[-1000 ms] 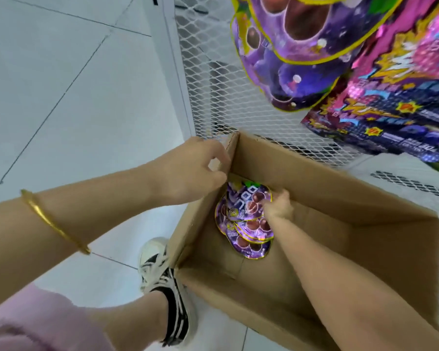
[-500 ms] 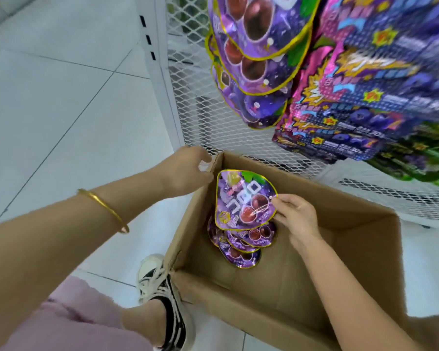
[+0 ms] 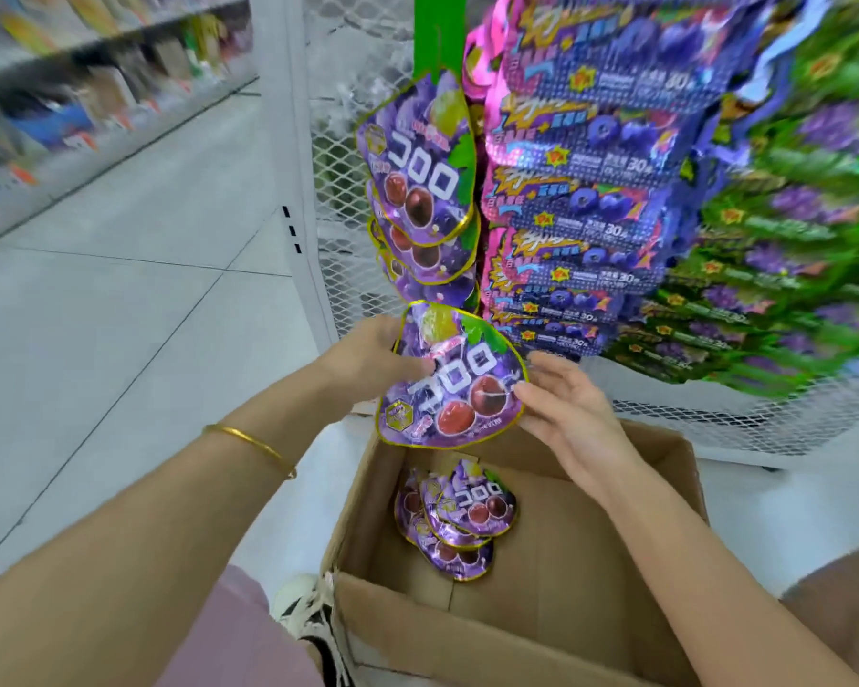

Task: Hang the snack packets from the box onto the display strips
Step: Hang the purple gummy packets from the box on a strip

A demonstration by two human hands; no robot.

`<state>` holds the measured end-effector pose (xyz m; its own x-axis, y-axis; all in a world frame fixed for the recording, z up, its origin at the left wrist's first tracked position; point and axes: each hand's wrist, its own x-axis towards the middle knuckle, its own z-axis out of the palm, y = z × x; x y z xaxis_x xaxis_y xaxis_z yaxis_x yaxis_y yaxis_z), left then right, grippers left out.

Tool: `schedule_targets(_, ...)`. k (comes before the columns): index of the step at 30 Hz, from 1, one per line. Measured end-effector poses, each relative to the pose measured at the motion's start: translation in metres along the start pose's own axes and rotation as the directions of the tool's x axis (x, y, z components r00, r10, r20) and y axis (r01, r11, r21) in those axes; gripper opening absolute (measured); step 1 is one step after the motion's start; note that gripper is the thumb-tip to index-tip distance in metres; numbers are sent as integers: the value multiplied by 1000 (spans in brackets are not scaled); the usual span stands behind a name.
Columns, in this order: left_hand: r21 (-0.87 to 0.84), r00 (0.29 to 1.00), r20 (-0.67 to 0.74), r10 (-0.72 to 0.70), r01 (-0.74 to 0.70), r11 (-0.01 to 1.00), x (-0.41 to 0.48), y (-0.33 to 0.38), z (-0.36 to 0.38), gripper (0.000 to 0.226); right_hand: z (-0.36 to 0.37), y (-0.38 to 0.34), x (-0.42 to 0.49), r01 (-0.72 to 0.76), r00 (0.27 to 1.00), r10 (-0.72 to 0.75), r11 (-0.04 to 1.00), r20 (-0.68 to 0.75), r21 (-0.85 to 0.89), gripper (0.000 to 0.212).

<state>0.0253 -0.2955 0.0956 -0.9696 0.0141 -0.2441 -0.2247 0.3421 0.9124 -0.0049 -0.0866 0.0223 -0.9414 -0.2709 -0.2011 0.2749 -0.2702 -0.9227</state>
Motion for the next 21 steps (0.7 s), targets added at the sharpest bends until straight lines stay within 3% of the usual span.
schedule_targets(2,9,1000,26,15,-15,1000,-1,3,-6,16,5,-11,-3,-9,991,24,994,131,-111,45)
schedule_targets(5,-2,999,38,30,-30,1000,-3,7,-12,22,16,-22,-6,-8,972,57,978,229,-210,35)
schedule_targets(8,-67,996,46,80,-77,995,-5,9,-17,14,24,-29,-6,38,984,0,977,178,-208,17)
schedule_targets(11,-132,996,22,92,-88,987,-4,10,-21,11,30,-35,-5,69,988,-42,981,148,-183,12)
schedule_targets(17,-193,998,-69,4,-18,981,-3,12,-33,13,31,-38,-4,116,992,-109,986,67,-119,9)
schedule_targets(21,-90,983,-158,-91,78,993,-4,9,-41,10,30,-32,-4,80,994,-77,996,74,-49,11)
